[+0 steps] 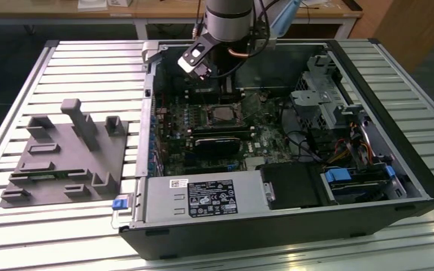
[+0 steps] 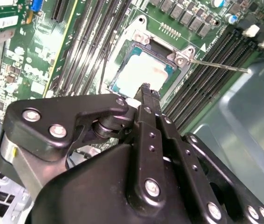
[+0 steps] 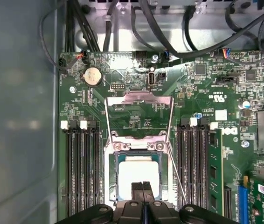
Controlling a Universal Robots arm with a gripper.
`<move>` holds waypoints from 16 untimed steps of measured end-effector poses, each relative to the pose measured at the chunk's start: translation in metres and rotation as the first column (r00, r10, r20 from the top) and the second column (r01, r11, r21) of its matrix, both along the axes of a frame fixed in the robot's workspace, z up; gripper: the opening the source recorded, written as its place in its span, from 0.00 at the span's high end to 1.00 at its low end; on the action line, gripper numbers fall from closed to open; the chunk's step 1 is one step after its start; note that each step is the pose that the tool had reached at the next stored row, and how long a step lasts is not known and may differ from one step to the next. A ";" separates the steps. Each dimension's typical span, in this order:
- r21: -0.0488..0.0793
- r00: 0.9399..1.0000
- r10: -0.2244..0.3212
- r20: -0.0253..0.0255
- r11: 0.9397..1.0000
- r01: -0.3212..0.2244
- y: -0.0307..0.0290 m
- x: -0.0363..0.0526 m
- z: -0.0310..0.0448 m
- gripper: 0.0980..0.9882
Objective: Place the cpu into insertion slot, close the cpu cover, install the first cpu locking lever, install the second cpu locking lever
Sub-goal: 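Place the cpu into insertion slot, then close the cpu cover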
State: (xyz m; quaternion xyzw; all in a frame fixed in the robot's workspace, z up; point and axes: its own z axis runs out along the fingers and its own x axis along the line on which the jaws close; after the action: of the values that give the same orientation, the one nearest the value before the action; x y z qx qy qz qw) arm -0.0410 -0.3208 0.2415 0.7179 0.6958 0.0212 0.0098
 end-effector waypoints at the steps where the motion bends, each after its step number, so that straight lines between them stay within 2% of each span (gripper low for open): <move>1: 0.000 1.000 0.000 0.000 1.000 0.000 0.0000 0.0000 0.0001 0.99; 16: 0.000 1.000 0.000 0.003 1.000 0.000 0.0000 0.0000 0.0001 0.99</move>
State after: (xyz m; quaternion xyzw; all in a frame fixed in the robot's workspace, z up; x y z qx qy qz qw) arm -0.0410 -0.3208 0.2416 0.7178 0.6958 0.0225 0.0109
